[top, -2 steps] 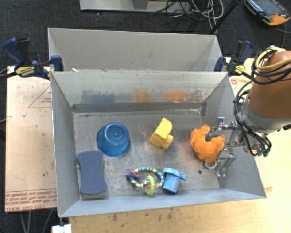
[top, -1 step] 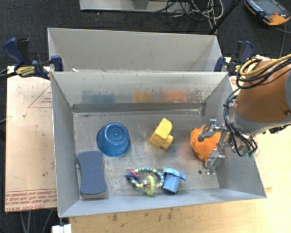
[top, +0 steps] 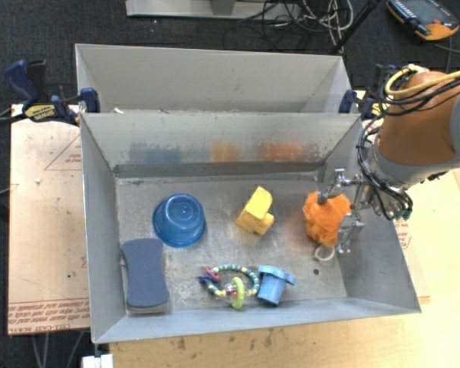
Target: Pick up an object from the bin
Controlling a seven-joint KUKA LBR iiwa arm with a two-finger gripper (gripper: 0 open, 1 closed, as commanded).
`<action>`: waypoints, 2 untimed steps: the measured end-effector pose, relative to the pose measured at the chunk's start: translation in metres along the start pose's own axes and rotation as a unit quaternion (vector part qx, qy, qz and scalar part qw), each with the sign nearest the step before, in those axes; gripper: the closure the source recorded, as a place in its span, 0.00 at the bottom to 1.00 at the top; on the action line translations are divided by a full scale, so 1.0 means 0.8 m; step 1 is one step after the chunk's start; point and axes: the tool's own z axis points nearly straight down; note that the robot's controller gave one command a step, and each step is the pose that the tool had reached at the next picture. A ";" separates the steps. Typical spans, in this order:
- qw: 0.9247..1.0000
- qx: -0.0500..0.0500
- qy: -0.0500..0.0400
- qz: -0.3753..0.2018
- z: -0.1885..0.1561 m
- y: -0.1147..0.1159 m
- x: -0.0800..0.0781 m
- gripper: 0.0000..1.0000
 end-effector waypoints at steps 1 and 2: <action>0.999 0.001 -0.002 0.043 0.012 -0.013 -0.028 0.00; 1.000 0.002 -0.006 -0.017 0.093 -0.029 -0.058 0.00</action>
Offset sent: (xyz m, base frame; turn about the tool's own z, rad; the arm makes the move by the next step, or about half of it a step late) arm 0.0472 -0.0214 -0.0836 -0.0383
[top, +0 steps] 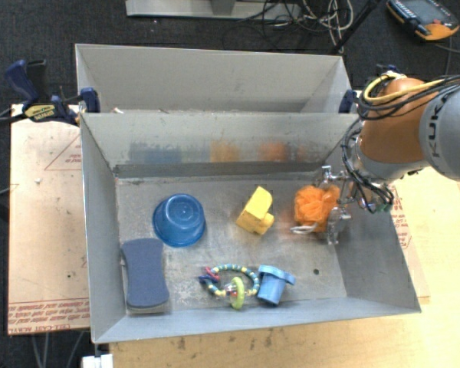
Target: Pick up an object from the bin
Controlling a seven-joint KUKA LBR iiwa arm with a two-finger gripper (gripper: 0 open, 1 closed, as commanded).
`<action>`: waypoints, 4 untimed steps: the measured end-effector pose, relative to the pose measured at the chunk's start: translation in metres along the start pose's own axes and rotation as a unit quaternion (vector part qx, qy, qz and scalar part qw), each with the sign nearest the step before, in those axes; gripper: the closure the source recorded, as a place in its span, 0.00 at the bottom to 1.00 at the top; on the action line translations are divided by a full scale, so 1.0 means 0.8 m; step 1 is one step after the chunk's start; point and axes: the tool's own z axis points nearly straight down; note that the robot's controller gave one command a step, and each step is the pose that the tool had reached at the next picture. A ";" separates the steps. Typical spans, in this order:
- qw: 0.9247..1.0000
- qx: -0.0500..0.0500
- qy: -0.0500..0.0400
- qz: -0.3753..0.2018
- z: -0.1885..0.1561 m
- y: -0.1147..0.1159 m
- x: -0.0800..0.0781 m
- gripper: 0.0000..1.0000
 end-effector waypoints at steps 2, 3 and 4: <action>0.997 0.001 -0.001 0.074 0.006 0.006 -0.014 1.00; 0.997 0.001 0.000 0.074 0.004 0.006 -0.013 1.00; 0.997 -0.001 0.005 0.074 -0.004 0.007 -0.012 1.00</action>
Offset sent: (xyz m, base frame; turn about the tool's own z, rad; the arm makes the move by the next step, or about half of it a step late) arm 0.0000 0.0000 0.0000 0.0000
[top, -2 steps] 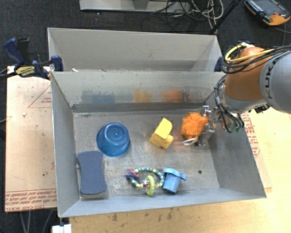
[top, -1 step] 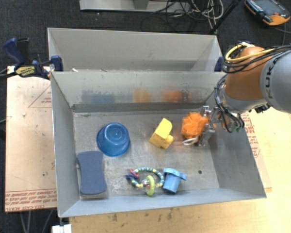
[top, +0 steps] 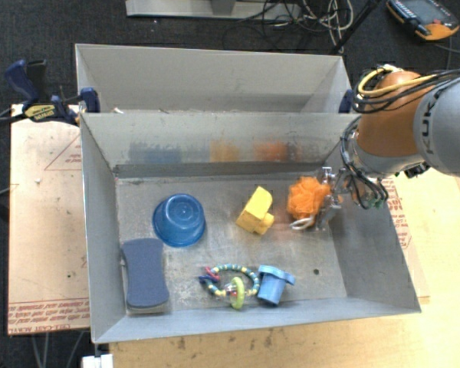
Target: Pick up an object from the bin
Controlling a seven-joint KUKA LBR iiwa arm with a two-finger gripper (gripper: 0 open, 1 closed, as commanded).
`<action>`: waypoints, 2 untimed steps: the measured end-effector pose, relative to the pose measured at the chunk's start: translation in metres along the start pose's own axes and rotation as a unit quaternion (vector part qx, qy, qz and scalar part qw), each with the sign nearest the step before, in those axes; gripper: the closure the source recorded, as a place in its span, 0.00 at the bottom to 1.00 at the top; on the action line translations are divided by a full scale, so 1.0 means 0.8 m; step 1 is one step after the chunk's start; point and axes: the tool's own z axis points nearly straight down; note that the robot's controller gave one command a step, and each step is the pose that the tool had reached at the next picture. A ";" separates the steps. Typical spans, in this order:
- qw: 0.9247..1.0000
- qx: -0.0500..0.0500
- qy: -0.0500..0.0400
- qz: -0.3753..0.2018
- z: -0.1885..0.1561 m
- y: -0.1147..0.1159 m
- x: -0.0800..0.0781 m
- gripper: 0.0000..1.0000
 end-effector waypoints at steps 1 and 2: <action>1.000 0.000 0.001 0.000 -0.015 0.000 0.000 1.00; 1.000 0.000 -0.001 0.000 -0.027 0.000 -0.001 1.00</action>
Offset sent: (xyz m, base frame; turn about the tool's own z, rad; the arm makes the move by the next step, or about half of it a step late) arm 0.0001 0.0000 0.0387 0.0000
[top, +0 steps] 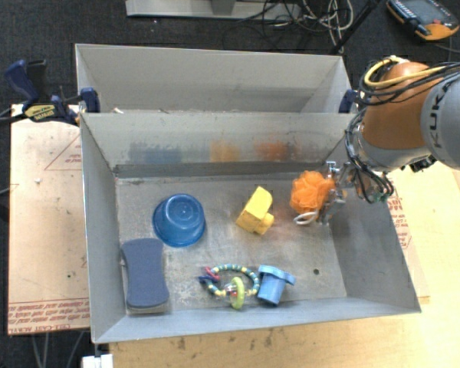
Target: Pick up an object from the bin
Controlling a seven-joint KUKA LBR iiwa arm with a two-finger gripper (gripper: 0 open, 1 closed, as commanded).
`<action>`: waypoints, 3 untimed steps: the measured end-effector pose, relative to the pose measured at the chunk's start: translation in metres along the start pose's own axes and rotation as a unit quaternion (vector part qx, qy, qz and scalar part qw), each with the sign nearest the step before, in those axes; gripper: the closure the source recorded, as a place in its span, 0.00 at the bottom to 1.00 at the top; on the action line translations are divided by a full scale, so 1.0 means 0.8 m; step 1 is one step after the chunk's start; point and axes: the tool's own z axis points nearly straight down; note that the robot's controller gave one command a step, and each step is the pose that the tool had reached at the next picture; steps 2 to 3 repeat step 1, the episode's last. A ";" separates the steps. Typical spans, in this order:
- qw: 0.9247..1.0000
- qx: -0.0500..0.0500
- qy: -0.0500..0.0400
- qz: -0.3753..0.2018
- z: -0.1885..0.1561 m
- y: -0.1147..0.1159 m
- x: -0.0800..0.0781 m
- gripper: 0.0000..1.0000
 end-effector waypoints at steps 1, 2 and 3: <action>1.000 0.000 0.002 0.000 -0.012 0.000 0.001 1.00; 1.000 0.000 0.002 0.000 -0.012 0.000 0.001 1.00; 1.000 0.000 0.002 0.000 -0.012 0.000 0.001 1.00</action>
Offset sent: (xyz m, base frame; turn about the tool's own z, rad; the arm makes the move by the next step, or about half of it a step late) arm -0.0001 -0.0001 0.0478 0.0000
